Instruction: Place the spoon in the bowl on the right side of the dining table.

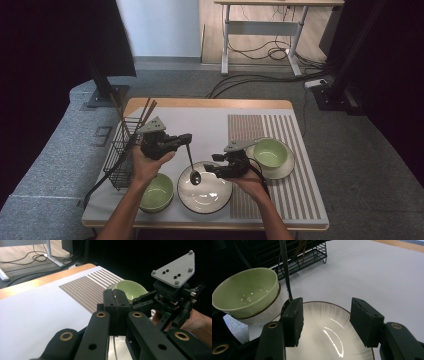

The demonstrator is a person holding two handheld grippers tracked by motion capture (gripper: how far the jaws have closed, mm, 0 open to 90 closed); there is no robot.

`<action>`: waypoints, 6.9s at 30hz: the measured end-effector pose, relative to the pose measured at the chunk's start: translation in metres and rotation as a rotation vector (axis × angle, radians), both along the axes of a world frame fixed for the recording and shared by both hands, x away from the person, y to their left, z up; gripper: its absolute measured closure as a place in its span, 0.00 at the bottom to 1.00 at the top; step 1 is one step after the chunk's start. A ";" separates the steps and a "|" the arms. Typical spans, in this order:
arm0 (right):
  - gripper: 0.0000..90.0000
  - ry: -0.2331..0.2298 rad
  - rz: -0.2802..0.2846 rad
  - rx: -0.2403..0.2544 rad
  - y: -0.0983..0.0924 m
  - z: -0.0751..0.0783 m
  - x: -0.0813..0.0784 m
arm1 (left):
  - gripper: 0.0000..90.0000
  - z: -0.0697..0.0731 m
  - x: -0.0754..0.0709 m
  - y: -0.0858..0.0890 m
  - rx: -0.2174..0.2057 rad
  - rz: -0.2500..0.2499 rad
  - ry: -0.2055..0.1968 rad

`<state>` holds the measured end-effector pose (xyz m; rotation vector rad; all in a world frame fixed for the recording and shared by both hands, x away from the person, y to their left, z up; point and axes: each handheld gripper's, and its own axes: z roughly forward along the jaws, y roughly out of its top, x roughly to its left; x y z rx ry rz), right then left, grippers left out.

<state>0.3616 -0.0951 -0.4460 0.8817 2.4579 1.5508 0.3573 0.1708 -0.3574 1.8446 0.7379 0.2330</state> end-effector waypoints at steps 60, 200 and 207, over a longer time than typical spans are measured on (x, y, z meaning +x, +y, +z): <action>0.94 0.027 0.171 -0.031 0.026 -0.009 -0.002 | 1.00 -0.021 0.006 -0.024 0.032 -0.058 0.057; 1.00 -0.007 -0.333 0.123 -0.142 0.008 0.007 | 0.67 -0.057 -0.039 0.058 0.026 0.047 0.076; 1.00 -0.014 -0.350 0.137 -0.150 0.010 0.007 | 0.67 -0.058 -0.040 0.057 0.030 0.041 0.076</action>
